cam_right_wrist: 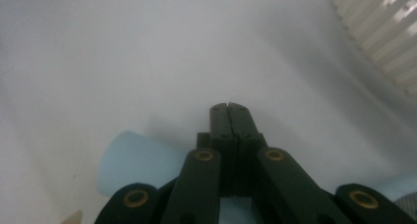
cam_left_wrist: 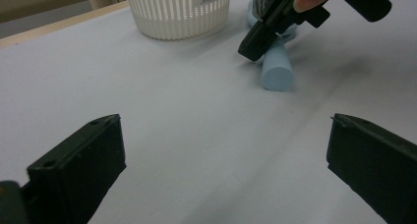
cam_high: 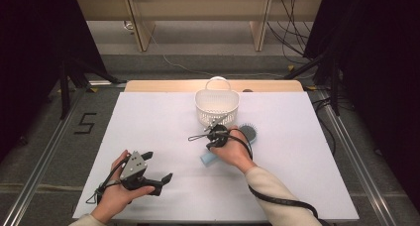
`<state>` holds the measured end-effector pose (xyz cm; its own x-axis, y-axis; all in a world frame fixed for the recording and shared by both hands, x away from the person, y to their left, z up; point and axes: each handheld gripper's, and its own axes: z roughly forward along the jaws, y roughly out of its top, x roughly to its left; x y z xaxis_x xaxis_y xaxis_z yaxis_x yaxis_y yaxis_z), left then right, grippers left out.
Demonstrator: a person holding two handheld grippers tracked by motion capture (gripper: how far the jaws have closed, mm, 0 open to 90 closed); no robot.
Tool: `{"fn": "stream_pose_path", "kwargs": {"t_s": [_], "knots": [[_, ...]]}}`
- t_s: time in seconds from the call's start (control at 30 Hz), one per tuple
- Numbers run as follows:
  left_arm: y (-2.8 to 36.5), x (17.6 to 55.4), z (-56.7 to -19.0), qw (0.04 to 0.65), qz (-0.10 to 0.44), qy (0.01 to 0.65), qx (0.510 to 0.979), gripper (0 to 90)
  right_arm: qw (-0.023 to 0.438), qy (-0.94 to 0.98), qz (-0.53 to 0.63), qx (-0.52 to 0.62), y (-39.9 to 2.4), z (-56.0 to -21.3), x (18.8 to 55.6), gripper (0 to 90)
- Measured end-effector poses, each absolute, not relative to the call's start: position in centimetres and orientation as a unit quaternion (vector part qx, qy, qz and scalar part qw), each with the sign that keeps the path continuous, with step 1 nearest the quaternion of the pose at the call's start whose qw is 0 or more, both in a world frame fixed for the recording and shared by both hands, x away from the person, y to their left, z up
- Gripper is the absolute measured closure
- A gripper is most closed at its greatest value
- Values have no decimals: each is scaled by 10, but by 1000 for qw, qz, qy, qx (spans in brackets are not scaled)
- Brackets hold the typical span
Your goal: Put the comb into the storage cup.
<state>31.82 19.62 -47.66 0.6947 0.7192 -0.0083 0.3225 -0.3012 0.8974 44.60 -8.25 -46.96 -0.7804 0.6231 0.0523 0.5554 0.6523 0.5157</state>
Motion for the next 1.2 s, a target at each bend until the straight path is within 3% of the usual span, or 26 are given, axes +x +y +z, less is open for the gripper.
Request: {"fn": "stream_pose_path", "kwargs": {"t_s": [0.7, 1.2], "knots": [[194, 318, -477, 487, 203, 333, 782, 12, 35, 915, 194, 351, -131, -464, 403, 900], [194, 318, -477, 487, 202, 332, 782, 14, 26, 904, 191, 381, -172, -463, 394, 900]]}}
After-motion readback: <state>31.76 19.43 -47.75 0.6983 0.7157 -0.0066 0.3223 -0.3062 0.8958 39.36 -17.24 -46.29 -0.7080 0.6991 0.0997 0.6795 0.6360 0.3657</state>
